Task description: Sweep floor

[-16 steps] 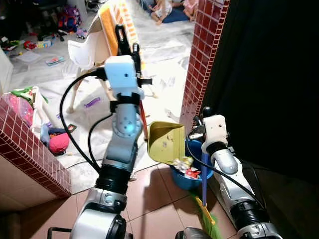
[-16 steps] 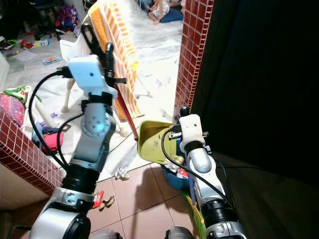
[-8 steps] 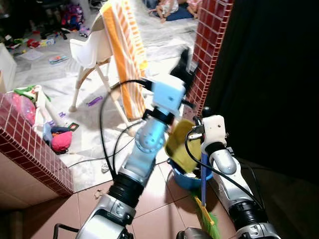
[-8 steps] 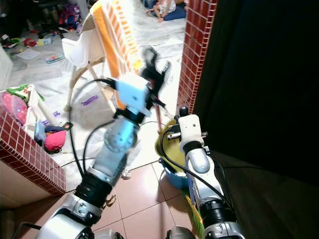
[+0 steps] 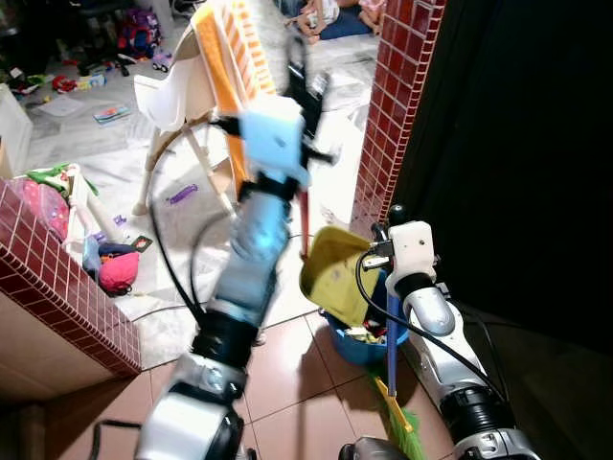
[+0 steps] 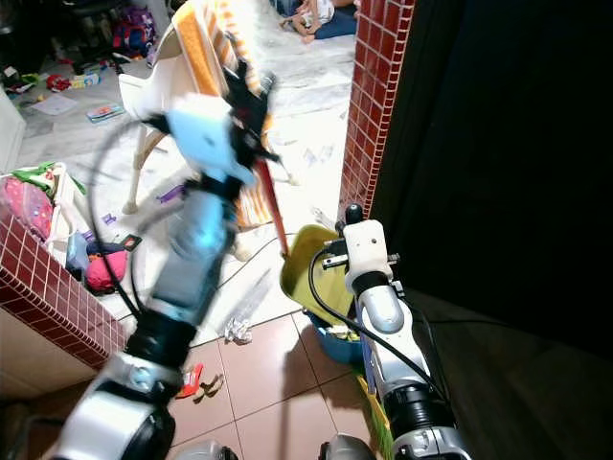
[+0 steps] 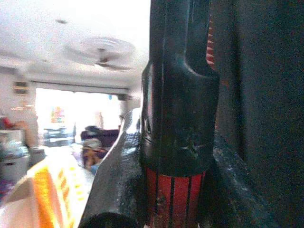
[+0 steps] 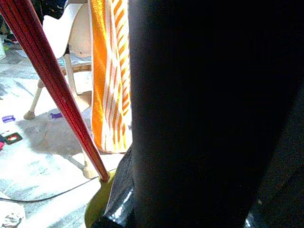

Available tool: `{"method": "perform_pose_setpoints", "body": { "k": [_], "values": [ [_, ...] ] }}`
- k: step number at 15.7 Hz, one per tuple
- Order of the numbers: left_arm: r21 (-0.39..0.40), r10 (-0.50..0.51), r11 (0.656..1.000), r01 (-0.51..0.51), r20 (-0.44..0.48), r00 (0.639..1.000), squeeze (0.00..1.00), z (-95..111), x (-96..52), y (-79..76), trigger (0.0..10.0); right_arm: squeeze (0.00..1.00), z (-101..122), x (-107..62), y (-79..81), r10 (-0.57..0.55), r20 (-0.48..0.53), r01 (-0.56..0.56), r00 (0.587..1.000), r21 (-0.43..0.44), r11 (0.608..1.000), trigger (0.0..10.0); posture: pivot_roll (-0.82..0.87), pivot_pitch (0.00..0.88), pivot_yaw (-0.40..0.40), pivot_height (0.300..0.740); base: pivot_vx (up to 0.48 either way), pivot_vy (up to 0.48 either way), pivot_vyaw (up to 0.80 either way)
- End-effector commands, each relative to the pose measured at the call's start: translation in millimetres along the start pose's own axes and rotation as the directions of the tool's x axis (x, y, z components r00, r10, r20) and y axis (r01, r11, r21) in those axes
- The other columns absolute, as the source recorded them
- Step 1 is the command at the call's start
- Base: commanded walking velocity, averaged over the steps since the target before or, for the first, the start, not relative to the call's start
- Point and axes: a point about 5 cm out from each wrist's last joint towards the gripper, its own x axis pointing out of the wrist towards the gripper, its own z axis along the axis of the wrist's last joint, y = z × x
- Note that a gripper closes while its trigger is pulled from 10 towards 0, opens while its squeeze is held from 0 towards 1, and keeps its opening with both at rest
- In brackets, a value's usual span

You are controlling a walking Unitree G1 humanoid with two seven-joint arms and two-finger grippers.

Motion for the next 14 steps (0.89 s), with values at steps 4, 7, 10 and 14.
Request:
{"method": "perform_pose_setpoints", "body": {
  "k": [4,7,10,14],
  "values": [
    [-0.021,0.183,0.983,-0.185,0.291,0.939,0.00,87,41.5,48.2,10.0,0.00,13,9.3,4.2,0.017,0.069,-0.017,0.997,-0.004,1.000,10.0,-0.07,0.000,0.035,0.740,0.000,0.000,0.00],
    [0.048,0.233,0.967,-0.252,0.250,0.940,0.00,77,31.8,69.4,10.0,0.00,13,10.5,6.5,0.029,0.068,-0.029,0.997,-0.006,1.000,10.0,-0.05,0.000,0.027,0.740,0.000,0.000,0.00],
    [0.066,0.301,0.948,-0.310,0.115,0.947,0.00,47,6.8,79.6,10.0,0.00,13,12.1,5.6,0.032,0.072,-0.031,0.997,-0.011,0.999,10.0,-0.05,0.000,0.023,0.740,0.000,0.000,0.00],
    [0.021,0.312,0.949,-0.313,0.047,0.949,0.00,34,2.6,72.1,10.0,0.00,13,13.6,8.1,0.040,0.073,-0.039,0.997,-0.012,0.999,10.0,-0.05,0.000,0.021,0.740,0.000,0.000,0.00]
  ]
}}
